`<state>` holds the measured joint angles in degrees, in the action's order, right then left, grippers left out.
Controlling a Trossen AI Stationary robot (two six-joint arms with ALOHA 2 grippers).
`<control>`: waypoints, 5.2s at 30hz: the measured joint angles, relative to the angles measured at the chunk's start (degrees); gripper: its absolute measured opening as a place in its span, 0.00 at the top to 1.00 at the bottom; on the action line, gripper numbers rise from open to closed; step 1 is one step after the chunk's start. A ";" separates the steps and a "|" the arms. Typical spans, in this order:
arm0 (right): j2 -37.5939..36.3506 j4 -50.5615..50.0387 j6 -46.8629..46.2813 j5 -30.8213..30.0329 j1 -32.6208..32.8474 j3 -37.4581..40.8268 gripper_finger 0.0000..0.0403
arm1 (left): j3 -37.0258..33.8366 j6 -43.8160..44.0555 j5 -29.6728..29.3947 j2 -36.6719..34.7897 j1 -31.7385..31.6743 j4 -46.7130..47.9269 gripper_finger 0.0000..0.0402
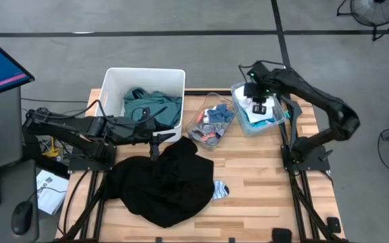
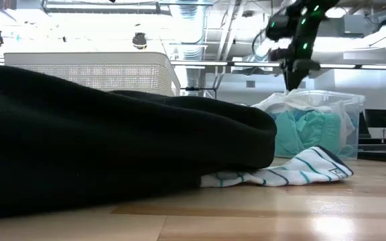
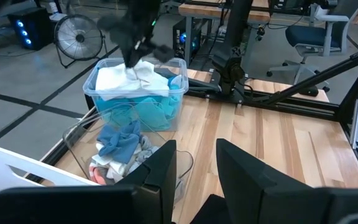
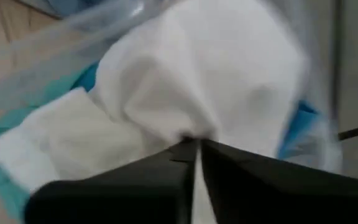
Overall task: Pick & Place Cloths
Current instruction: Put the white shorts into the right transparent bin, then put the black jacket into the white bin
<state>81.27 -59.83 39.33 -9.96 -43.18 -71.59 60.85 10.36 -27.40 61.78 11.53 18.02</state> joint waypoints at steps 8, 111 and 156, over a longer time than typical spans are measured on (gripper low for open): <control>13.00 -0.48 1.02 1.33 -0.34 1.08 0.99 | 0.00 0.34 0.00 0.00 0.00 0.02 0.75; -5.51 -0.25 -6.22 0.45 -6.87 3.28 0.89 | -0.01 -1.06 0.01 0.00 -0.09 1.20 0.75; 6.45 2.85 -87.73 11.00 74.32 -1.97 0.38 | -22.38 0.40 15.15 14.18 11.02 -19.41 0.24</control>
<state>87.72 -56.97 -48.40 1.04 31.14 -73.56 38.47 10.76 -12.25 75.96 22.55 -1.39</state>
